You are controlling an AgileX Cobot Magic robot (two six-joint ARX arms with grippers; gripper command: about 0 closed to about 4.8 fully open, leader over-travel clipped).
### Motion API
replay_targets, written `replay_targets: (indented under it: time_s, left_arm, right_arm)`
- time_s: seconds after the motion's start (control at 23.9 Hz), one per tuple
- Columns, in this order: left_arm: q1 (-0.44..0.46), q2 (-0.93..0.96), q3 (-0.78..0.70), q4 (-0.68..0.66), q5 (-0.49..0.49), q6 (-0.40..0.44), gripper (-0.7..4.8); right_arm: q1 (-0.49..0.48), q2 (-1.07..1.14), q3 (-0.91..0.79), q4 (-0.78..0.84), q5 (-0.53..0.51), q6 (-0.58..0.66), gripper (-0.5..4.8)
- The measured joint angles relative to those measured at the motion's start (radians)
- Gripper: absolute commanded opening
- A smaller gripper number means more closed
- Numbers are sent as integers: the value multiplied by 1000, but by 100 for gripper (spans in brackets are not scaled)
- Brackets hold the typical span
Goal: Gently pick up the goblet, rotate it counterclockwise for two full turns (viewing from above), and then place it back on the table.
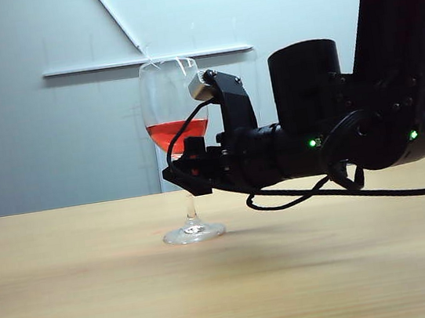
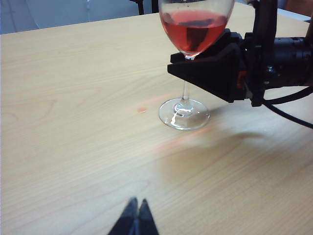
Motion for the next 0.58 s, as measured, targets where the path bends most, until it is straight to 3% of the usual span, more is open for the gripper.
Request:
replay_targets:
  time_s: [0.08, 0.25, 0.58]
  left_arm:
    - [0, 0, 0, 0, 0, 0, -5]
    - [0, 0, 0, 0, 0, 0, -5]
    - [0, 0, 0, 0, 0, 0, -5]
  right_arm:
    - [0, 0, 0, 0, 0, 1, 118]
    - [0, 0, 0, 0, -4, 3, 105]
    - [0, 0, 0, -2, -4, -1, 16]
